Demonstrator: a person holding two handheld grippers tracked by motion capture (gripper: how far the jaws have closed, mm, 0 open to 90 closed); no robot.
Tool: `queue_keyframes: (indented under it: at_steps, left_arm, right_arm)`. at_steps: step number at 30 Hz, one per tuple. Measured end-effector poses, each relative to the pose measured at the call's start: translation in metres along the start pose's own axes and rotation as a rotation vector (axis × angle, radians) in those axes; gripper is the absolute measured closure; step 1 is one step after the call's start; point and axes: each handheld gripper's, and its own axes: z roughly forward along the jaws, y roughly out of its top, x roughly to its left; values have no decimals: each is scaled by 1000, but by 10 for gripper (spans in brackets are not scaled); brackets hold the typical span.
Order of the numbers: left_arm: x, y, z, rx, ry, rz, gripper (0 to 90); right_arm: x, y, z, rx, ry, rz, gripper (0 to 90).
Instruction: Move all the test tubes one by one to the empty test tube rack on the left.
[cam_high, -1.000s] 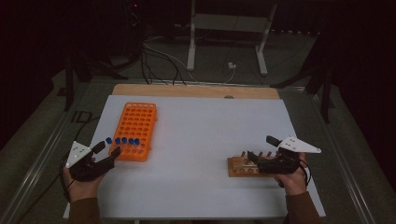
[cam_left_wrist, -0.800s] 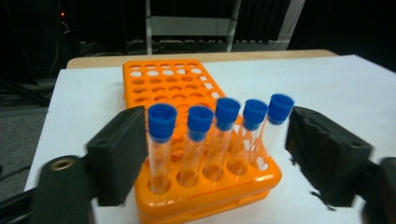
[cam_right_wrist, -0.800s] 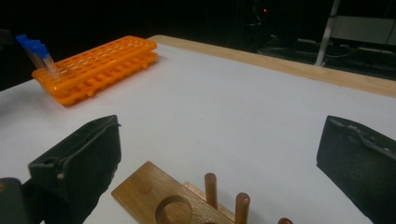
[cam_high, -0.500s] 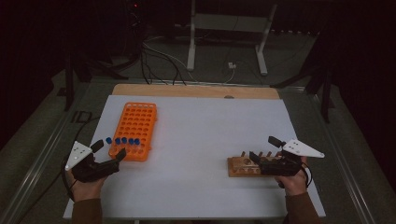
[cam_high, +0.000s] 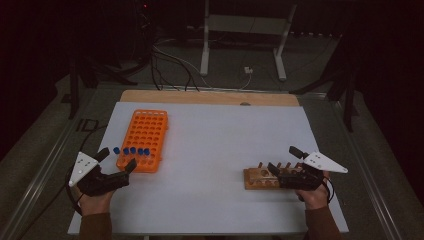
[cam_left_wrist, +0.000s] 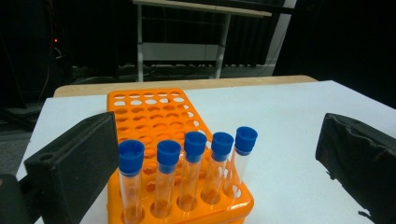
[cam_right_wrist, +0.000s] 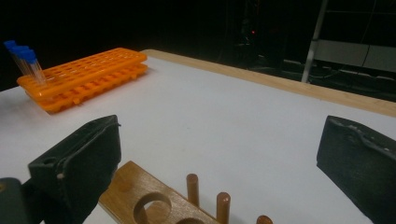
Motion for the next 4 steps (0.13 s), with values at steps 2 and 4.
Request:
queue_keyframes:
  at_steps: [2,4]
  left_arm:
    - [0,-1,1,1,0,-2,3]
    - [0,-1,2,2,3,2,4]
  right_arm:
    - [-2,-2,1,5,-4,3,2]
    - [-2,-3,1,9,-7,7,3]
